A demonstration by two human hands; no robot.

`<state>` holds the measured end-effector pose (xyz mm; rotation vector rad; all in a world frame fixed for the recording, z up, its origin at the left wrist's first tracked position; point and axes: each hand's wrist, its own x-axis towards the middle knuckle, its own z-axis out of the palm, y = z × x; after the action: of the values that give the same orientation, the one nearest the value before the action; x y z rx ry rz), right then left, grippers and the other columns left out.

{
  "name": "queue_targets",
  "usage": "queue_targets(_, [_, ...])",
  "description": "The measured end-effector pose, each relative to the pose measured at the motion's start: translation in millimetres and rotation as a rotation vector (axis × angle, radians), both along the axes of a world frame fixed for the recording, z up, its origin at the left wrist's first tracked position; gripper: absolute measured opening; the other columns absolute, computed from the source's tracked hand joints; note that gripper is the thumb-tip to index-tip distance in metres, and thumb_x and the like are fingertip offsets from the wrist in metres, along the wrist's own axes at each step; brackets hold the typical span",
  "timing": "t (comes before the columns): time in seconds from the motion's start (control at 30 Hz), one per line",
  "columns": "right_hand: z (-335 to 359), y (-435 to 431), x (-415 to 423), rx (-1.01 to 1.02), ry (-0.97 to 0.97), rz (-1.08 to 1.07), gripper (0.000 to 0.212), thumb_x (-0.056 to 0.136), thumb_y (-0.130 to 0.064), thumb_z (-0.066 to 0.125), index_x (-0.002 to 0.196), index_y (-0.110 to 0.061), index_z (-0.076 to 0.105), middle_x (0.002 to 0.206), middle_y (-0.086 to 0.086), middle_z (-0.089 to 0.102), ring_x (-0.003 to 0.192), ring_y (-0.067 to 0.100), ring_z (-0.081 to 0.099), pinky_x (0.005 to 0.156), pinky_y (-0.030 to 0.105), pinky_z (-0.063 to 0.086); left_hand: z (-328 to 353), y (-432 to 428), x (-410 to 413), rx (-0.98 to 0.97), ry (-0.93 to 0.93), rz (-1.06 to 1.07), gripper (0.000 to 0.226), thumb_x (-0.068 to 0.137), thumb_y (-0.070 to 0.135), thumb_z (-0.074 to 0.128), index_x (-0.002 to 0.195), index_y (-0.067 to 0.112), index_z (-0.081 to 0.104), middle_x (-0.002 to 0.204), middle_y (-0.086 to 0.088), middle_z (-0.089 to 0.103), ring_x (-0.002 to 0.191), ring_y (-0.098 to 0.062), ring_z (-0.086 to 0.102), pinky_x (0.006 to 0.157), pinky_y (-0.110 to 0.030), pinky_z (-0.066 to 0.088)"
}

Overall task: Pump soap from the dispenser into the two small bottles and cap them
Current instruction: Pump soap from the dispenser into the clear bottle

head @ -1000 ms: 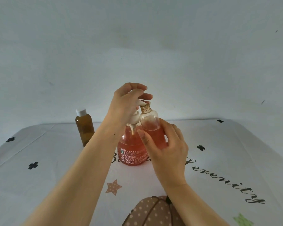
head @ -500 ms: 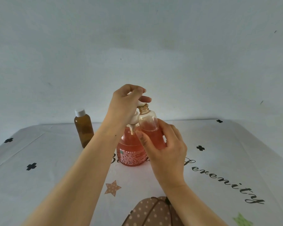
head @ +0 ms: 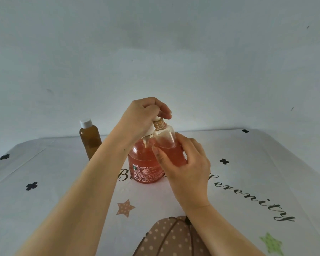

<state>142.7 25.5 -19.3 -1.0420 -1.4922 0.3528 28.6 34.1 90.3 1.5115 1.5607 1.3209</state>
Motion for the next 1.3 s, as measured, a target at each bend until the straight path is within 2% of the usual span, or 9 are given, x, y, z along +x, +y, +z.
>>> queue_targets(0.23, [1.3, 0.2, 0.3, 0.004, -0.006, 0.004, 0.059, 0.074, -0.073, 0.058, 0.113, -0.03, 0.068, 0.098, -0.016, 0.064, 0.094, 0.011, 0.061, 0.079, 0.04, 0.055, 0.1, -0.7, 1.2, 0.002, -0.021, 0.024, 0.035, 0.085, 0.001, 0.037, 0.084, 0.011, 0.071, 0.087, 0.003, 0.075, 0.071, -0.006, 0.064, 0.065, -0.022, 0.052])
queue_targets(0.37, [1.8, 1.2, -1.3, 0.008, 0.017, 0.01, 0.057, 0.074, -0.071, 0.061, 0.115, -0.032, 0.066, 0.099, -0.02, 0.063, 0.096, 0.008, 0.06, 0.081, 0.039, 0.054, -0.1, 0.7, 4.3, 0.078, -0.135, 0.127, 0.03, 0.085, 0.002, 0.041, 0.077, 0.012, 0.068, 0.081, -0.001, 0.074, 0.073, -0.018, 0.064, 0.064, -0.029, 0.051])
queue_targets(0.47, [2.1, 1.9, -1.9, 0.019, 0.033, 0.012, 0.055, 0.075, -0.071, 0.061, 0.116, -0.034, 0.064, 0.098, -0.024, 0.06, 0.097, 0.008, 0.06, 0.082, 0.039, 0.054, 3.6, 0.3, 6.4, 0.101, -0.295, 0.136, 0.024, 0.09, 0.005, 0.047, 0.08, 0.015, 0.067, 0.079, -0.004, 0.074, 0.073, -0.021, 0.063, 0.073, -0.041, 0.052])
queue_targets(0.6, [2.7, 2.4, -2.7, 0.043, 0.034, 0.002, 0.058, 0.074, -0.071, 0.061, 0.117, -0.031, 0.064, 0.096, -0.034, 0.053, 0.096, 0.009, 0.061, 0.081, 0.037, 0.054, 4.0, -1.0, 7.1, 0.1, -0.312, 0.127, 0.018, 0.092, 0.011, 0.051, 0.085, 0.015, 0.067, 0.079, -0.004, 0.074, 0.074, -0.02, 0.065, 0.089, -0.051, 0.051])
queue_targets(0.73, [2.8, 3.2, -3.5, 0.044, 0.035, 0.006, 0.056, 0.075, -0.07, 0.061, 0.116, -0.033, 0.064, 0.096, -0.034, 0.053, 0.095, 0.008, 0.061, 0.08, 0.033, 0.053, 5.1, -2.5, 6.8, 0.087, -0.351, 0.106, 0.018, 0.092, 0.01, 0.05, 0.088, 0.013, 0.067, 0.083, -0.008, 0.074, 0.072, -0.019, 0.065, 0.077, -0.04, 0.049])
queue_targets(0.93, [2.0, 4.0, -3.4, 0.03, 0.026, 0.019, 0.059, 0.074, -0.072, 0.059, 0.117, -0.032, 0.064, 0.095, -0.032, 0.053, 0.095, 0.007, 0.06, 0.077, 0.022, 0.048, 8.6, -4.3, 2.4, 0.095, -0.407, 0.042, 0.026, 0.095, 0.027, 0.049, 0.096, 0.008, 0.066, 0.089, -0.01, 0.075, 0.072, -0.017, 0.068, 0.075, -0.035, 0.052])
queue_targets(1.03, [2.0, 3.4, -3.9, 0.035, 0.021, 0.021, 0.06, 0.075, -0.072, 0.058, 0.117, -0.03, 0.065, 0.095, -0.028, 0.055, 0.095, 0.007, 0.06, 0.077, 0.016, 0.044, 8.1, -4.4, 3.2, 0.108, -0.341, 0.082, 0.023, 0.095, 0.022, 0.049, 0.095, 0.008, 0.066, 0.086, -0.007, 0.075, 0.071, -0.016, 0.067, 0.075, -0.036, 0.054])
queue_targets(1.17, [2.8, 3.3, -4.6, 0.031, 0.027, 0.027, 0.059, 0.075, -0.072, 0.059, 0.117, -0.031, 0.065, 0.097, -0.024, 0.058, 0.095, 0.007, 0.06, 0.076, 0.016, 0.044, 4.9, -1.1, 4.1, 0.111, -0.308, 0.122, 0.026, 0.095, 0.008, 0.042, 0.087, 0.013, 0.066, 0.08, -0.006, 0.074, 0.073, -0.02, 0.065, 0.081, -0.045, 0.052])
queue_targets(1.3, [2.8, 2.8, -4.5, 0.021, 0.028, 0.034, 0.06, 0.075, -0.072, 0.058, 0.117, -0.031, 0.065, 0.098, -0.023, 0.059, 0.095, 0.007, 0.061, 0.077, 0.023, 0.049, 4.0, 0.8, 2.8, 0.106, -0.292, 0.095, 0.03, 0.091, -0.001, 0.039, 0.093, 0.011, 0.065, 0.08, -0.006, 0.072, 0.066, -0.015, 0.065, 0.063, -0.027, 0.052])
